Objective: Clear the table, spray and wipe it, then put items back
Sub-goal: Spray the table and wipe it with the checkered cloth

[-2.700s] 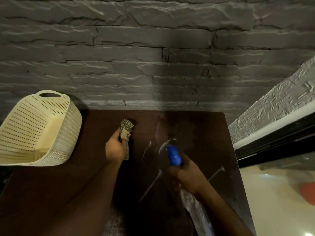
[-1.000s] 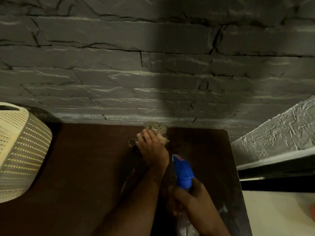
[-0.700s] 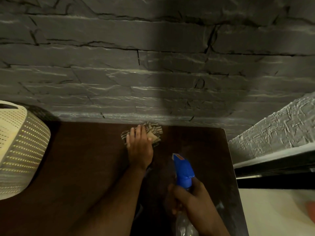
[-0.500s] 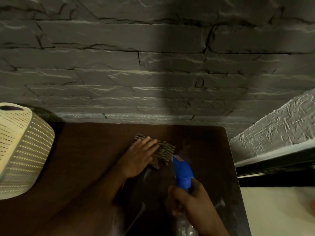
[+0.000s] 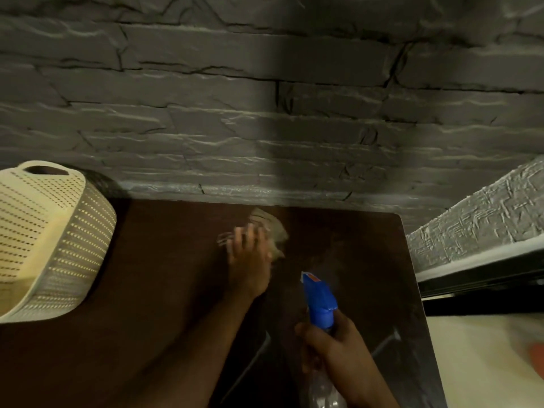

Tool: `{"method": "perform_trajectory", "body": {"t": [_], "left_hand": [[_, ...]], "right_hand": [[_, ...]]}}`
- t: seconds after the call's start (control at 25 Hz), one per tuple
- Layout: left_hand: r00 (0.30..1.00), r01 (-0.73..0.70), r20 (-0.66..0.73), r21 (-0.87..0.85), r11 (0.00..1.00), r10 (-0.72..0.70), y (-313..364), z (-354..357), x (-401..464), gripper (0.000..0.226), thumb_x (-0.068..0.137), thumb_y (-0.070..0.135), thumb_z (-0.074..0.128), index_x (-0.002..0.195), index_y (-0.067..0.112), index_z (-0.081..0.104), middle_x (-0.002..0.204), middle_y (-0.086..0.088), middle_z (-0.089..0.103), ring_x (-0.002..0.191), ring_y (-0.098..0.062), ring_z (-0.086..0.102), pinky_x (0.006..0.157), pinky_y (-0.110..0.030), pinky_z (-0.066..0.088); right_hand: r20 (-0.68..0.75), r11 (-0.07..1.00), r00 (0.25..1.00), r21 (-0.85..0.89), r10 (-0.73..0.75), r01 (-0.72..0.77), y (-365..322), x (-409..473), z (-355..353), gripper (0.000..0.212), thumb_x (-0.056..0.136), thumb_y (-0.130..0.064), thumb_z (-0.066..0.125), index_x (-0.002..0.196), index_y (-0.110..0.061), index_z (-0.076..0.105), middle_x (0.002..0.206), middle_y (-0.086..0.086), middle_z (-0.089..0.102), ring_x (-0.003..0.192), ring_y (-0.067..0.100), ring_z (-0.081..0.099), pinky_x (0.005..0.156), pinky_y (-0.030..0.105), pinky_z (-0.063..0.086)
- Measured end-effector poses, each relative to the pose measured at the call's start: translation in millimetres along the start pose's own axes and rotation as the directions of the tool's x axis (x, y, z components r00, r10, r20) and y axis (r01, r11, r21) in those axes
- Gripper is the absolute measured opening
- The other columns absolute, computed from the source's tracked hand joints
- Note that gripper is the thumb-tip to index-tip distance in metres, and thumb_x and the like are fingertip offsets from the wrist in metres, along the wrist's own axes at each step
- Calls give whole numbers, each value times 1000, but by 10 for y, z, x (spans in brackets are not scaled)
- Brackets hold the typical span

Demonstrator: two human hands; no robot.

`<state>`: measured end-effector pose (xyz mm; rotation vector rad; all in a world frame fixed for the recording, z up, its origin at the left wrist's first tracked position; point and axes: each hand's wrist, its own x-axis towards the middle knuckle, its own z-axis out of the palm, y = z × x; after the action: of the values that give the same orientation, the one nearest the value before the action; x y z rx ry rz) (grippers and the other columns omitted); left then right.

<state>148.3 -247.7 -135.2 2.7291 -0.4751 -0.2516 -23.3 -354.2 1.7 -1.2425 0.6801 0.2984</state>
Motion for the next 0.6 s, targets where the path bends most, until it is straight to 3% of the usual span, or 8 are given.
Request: {"method": "perform_trajectory", "body": {"t": [0.12, 0.24, 0.28, 0.32, 0.4, 0.44, 0.56, 0.6], "left_hand": [[819, -500, 337, 19, 866, 465, -189, -36, 5, 59, 102, 34, 35, 154, 31, 8, 161, 7, -8, 148, -19, -13, 119, -44, -4], [990, 97, 93, 113, 989, -107, -401, -232, 345, 60, 102, 39, 30, 155, 25, 4, 163, -3, -5, 149, -28, -9, 119, -49, -2], [991, 116, 58, 106, 988, -122, -313, -203, 235, 61, 102, 40, 30, 155, 24, 5, 163, -4, -5, 149, -31, -9, 119, -51, -1], [993, -72, 95, 40, 997, 68, -172, -137, 55, 61, 102, 39, 32, 155, 25, 6, 163, -3, -5, 149, -31, -9, 119, -51, -1], [840, -472, 337, 67, 879, 425, -190, -130, -188, 60, 102, 38, 34, 154, 29, 7, 163, 4, -6, 149, -24, -11, 119, -47, -3], [818, -509, 347, 66, 858, 459, -314, -185, -65, 59, 102, 39, 33, 154, 30, 7, 163, 5, -6, 149, -22, -10, 119, -45, -3], [986, -41, 163, 119, 992, 21, -303, -267, -26, 60, 102, 41, 31, 155, 27, 7, 164, -2, -5, 149, -29, -10, 118, -49, -1], [983, -89, 171, 82, 993, 74, -193, -234, -211, 60, 102, 41, 32, 155, 26, 8, 164, -3, -5, 149, -31, -10, 118, -50, -1]], "right_hand": [[-30, 1000, 1000, 4, 6, -6, 21, -36, 85, 20, 83, -1, 67, 100, -6, 57, 55, 7, 58, 48, 23, 54, 50, 33, 47], [-68, 1000, 998, 1, -8, 8, 34, -100, 142, 17, 83, 0, 66, 96, -1, 56, 57, 9, 56, 49, 21, 53, 49, 31, 49], [-82, 1000, 997, 3, -3, 3, 48, -106, 152, 16, 83, -1, 65, 96, -1, 56, 58, 9, 56, 49, 20, 53, 50, 30, 49], [-95, 1000, 995, 10, 0, 1, 61, -104, 164, 16, 83, -2, 65, 97, -2, 57, 59, 8, 56, 51, 21, 53, 51, 31, 48], [-120, 1000, 993, 5, -8, 8, 50, -122, 244, 18, 82, -6, 66, 98, -3, 57, 62, 9, 57, 54, 22, 52, 53, 33, 46], [-121, 1000, 992, 2, -19, 19, 28, -139, 288, 20, 82, -9, 66, 98, -3, 57, 65, 11, 56, 57, 24, 52, 54, 33, 46], [-143, 998, 988, -4, -62, 63, 1, -224, 384, 26, 81, -10, 63, 105, -1, 56, 75, 14, 58, 64, 28, 53, 57, 34, 48], [-155, 997, 985, -17, -74, 72, 10, -249, 411, 31, 79, -13, 63, 106, 1, 55, 76, 15, 58, 65, 30, 52, 57, 35, 48]]}}
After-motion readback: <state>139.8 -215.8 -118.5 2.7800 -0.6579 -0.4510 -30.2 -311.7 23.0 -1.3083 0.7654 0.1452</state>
